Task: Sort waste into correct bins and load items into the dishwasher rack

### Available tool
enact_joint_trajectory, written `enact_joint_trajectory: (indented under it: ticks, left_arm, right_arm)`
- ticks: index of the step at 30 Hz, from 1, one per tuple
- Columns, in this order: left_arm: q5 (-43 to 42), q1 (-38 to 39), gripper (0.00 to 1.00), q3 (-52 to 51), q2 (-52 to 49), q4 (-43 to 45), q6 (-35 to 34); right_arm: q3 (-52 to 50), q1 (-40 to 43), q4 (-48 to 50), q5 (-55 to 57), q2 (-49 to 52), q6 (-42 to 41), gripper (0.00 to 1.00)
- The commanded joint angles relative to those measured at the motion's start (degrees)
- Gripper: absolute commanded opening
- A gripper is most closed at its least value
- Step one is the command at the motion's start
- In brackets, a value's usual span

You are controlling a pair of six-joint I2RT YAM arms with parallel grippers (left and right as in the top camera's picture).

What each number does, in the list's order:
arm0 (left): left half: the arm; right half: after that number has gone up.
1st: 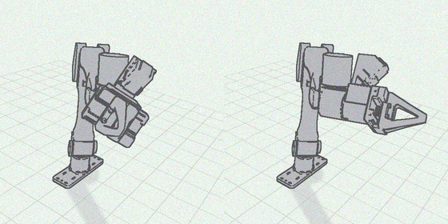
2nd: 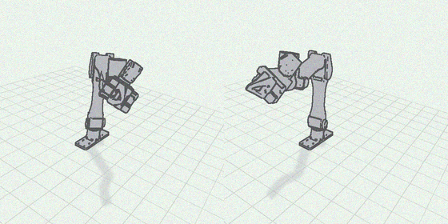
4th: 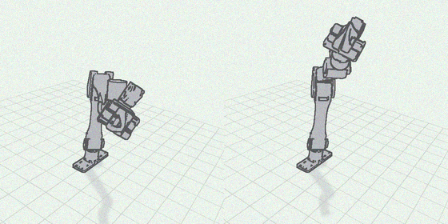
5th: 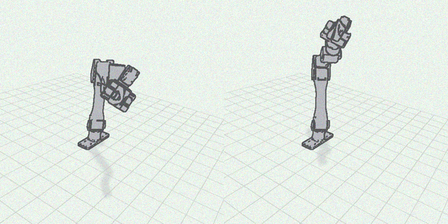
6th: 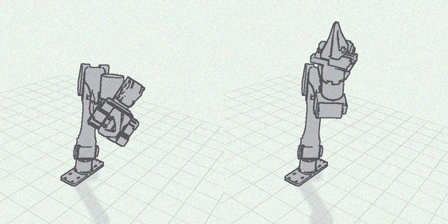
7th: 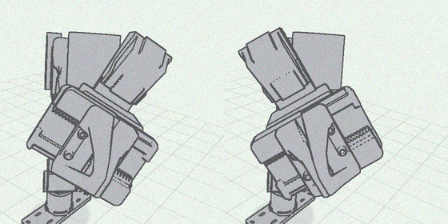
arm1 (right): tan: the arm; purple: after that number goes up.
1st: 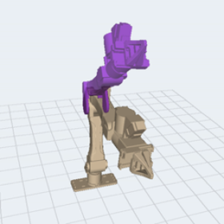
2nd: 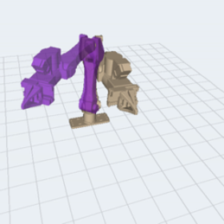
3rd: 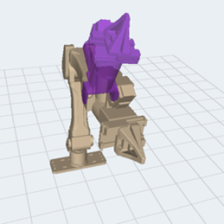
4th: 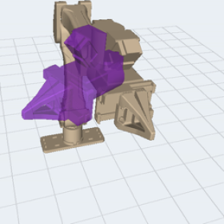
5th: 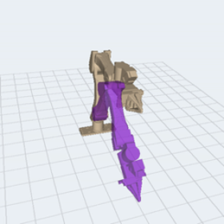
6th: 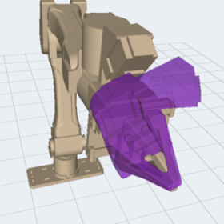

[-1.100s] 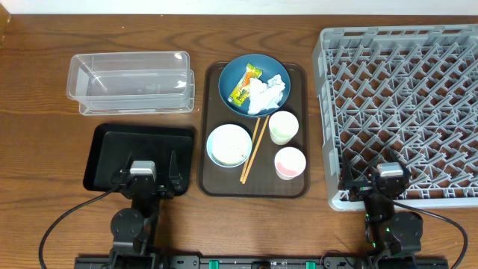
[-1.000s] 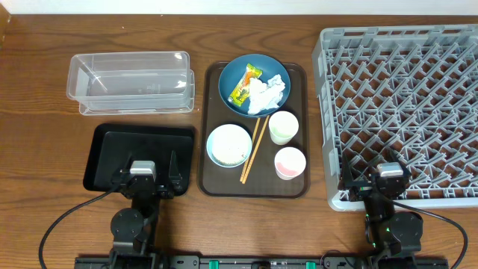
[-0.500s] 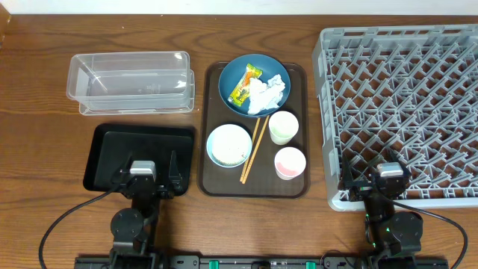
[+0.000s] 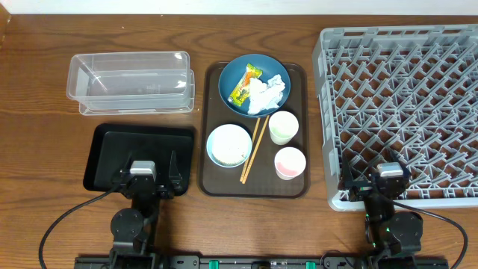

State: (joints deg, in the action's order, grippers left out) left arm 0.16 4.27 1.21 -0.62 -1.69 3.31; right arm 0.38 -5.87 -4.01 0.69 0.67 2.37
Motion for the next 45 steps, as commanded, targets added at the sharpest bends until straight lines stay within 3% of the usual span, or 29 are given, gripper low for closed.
enact_joint_trajectory:
  ticks: [1, 20, 26, 30, 38, 45]
  left_arm:
    - [0.48, -0.24, 0.98, -0.98, 0.39, -2.47, 0.96]
    - [0.48, -0.24, 0.98, -0.98, 0.39, -2.47, 0.92]
    - [0.28, -0.24, 0.98, -0.17, 0.39, -2.58, -6.51]
    - [0.28, -0.24, 0.98, 2.03, -0.44, -2.82, -6.88]
    - [-1.22, -0.24, 0.98, 11.43, -11.52, -13.27, -6.91]
    - [-1.57, -0.24, 0.98, 24.76, -28.94, -17.97, -7.72]
  right_arm:
    - [-0.07, -0.44, -0.2, 0.37, -0.33, 0.48, 0.99]
    - [-0.07, -0.44, 1.7, 0.33, -0.33, 0.39, 0.99]
    - [-0.02, -0.44, 3.87, 0.39, -0.33, -0.2, 0.99]
    - [1.44, -0.42, 3.28, 0.39, -0.11, -2.58, 0.99]
    - [8.79, -0.42, -0.42, 2.12, 7.28, -3.32, 0.99]
    - [23.58, -0.42, -9.03, 2.45, 24.92, -4.07, 0.99]
